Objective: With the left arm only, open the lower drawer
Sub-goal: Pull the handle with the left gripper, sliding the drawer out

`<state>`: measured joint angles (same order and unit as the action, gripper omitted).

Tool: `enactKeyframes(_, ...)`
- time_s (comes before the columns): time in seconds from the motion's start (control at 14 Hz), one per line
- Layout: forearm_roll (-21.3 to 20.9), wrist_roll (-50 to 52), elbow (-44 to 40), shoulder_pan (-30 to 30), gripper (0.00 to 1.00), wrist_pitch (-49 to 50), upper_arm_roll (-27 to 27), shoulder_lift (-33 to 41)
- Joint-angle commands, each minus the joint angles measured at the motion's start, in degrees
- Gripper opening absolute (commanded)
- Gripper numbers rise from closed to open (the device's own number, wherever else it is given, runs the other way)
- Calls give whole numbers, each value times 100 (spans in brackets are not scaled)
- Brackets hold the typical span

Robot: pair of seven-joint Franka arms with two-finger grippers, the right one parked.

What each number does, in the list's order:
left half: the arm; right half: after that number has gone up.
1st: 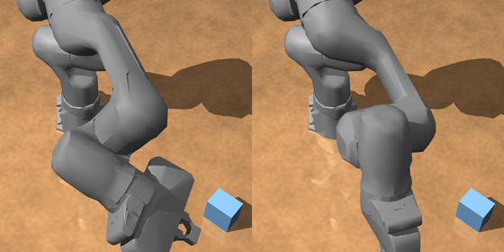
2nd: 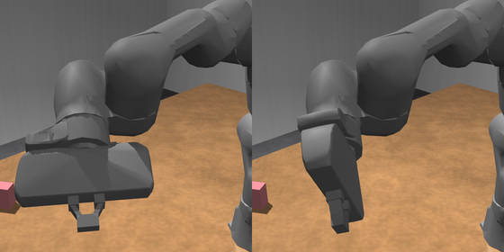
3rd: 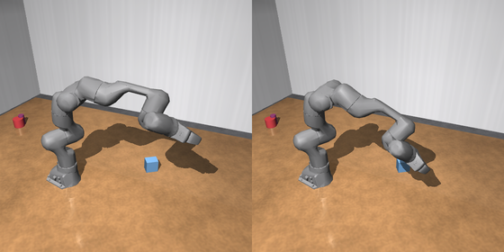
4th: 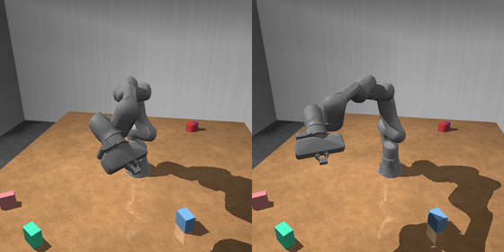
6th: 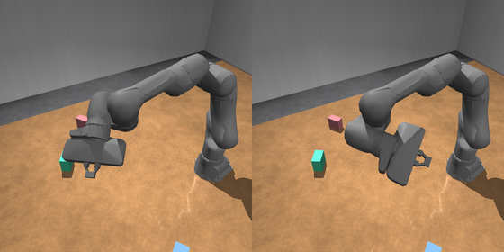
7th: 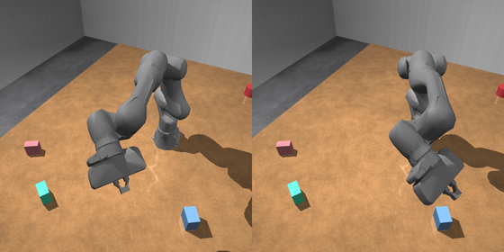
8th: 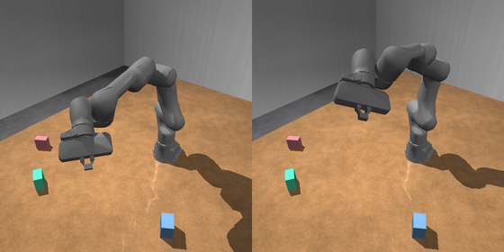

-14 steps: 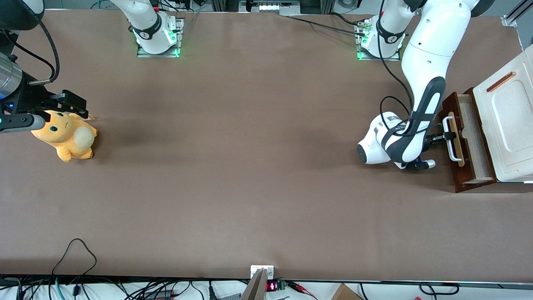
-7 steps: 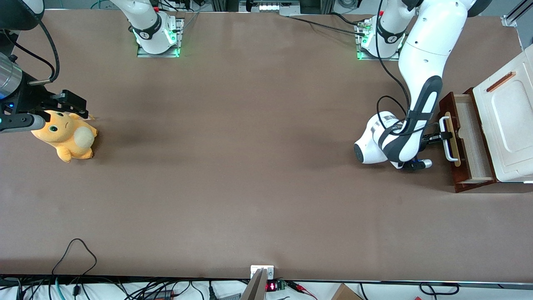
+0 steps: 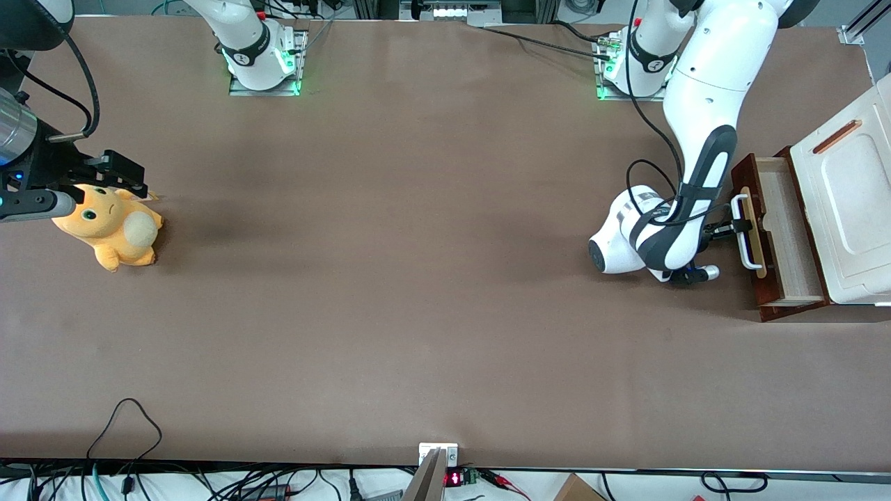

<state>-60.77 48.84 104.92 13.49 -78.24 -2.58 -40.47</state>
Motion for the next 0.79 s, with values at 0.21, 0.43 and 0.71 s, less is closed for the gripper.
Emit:
enactKeyframes(0.21, 610, 152, 11, 329, 20, 230, -102, 4)
enactKeyframes(0.43, 672, 161, 2, 356, 20, 230, -102, 4)
enactKeyframes(0.71, 777, 161, -77, 426, 20, 239, -102, -4)
